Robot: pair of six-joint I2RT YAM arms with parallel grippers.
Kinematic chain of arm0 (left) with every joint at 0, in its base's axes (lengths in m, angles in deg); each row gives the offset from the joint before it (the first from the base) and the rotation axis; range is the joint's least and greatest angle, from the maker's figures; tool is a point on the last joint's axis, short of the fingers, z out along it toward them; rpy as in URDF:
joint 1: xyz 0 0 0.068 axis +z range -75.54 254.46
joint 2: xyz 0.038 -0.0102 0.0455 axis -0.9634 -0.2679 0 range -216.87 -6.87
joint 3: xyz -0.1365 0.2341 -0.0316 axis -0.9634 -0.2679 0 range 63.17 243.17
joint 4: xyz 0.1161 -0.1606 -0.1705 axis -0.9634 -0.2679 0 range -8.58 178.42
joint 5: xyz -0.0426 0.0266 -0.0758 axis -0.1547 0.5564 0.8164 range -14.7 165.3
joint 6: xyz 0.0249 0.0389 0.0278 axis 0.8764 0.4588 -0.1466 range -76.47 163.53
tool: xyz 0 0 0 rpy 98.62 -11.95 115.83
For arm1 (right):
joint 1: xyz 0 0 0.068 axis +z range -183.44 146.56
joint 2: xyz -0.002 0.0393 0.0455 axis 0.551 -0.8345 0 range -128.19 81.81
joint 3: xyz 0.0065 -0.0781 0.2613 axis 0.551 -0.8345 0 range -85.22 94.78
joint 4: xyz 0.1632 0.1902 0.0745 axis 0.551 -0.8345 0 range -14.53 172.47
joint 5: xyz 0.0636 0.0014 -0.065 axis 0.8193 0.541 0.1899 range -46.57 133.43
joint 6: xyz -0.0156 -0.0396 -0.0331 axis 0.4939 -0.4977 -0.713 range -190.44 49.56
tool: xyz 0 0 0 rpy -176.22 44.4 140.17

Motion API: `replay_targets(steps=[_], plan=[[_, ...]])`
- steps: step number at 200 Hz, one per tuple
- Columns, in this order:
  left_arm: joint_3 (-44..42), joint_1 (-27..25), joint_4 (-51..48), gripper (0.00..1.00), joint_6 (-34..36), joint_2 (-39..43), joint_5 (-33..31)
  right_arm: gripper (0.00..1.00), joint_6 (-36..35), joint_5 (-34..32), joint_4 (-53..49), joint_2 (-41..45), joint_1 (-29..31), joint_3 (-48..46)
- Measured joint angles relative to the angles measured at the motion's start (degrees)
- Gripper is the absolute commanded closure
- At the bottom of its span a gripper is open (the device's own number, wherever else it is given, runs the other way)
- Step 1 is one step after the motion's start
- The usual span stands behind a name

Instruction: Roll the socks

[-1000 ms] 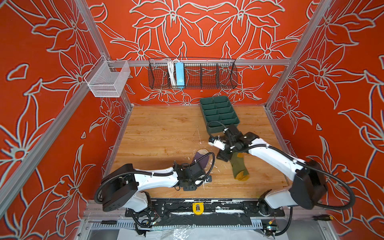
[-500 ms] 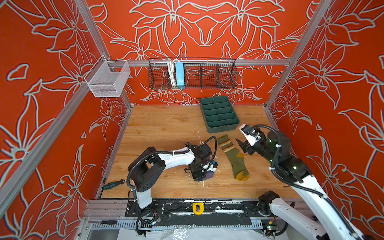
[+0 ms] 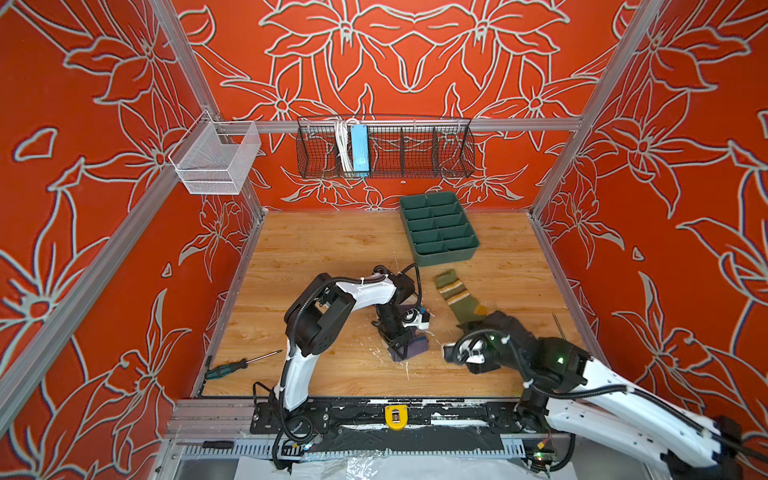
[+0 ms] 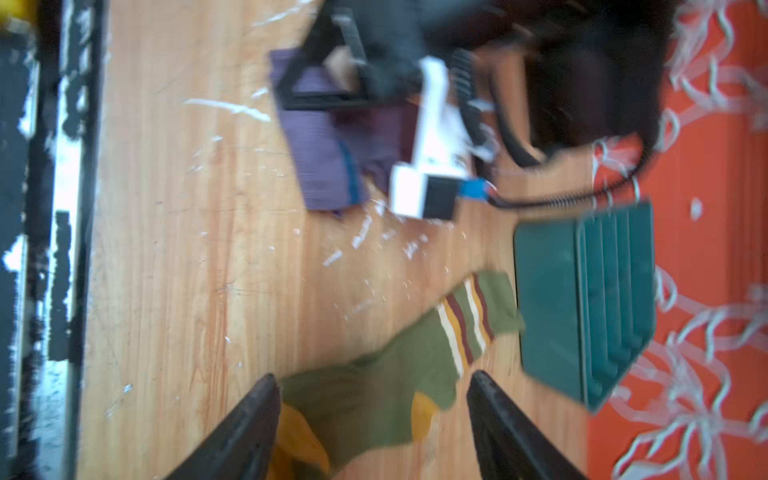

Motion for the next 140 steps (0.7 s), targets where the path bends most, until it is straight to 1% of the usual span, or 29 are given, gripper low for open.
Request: replay_targets(steps=[13, 27, 61, 90, 107, 120, 129, 140], plan=[[0.31, 0.09, -0.42, 0.88, -0.02, -0.26, 0.31, 0.26, -1.07, -3.1, 5.6, -2.78, 5.57, -2.93], [0.37, 0.2, -0.52, 0.88, 0.0, -0.31, 0.5, 0.27, -1.2, -5.2, 11.21, -7.89, 8.63, -3.82], [0.35, 0.28, -0.55, 0.88, 0.0, -0.31, 0.61, 0.27, 0.17, -6.58, 25.29, -22.29, 9.92, -3.85], [0.31, 0.35, -0.52, 0.88, -0.02, -0.31, 0.72, 0.34, 1.2, -7.76, 35.32, -33.14, 9.9, -3.85], [0.31, 0.35, -0.52, 0.88, 0.02, -0.31, 0.72, 0.38, 1.84, -8.15, 38.88, -38.01, 9.88, -3.96], [0.26, 0.35, -0.5, 0.88, 0.02, -0.31, 0.72, 0.43, 2.4, -8.79, 41.7, -39.63, 9.88, -4.07], [0.24, 0.35, -0.5, 0.88, 0.02, -0.31, 0.74, 0.49, 2.75, -8.96, 42.95, -40.39, 9.86, -4.22], [0.15, 0.35, -0.44, 0.88, 0.02, -0.31, 0.76, 0.61, 3.23, -9.31, 44.7, -41.53, 9.79, -4.42]])
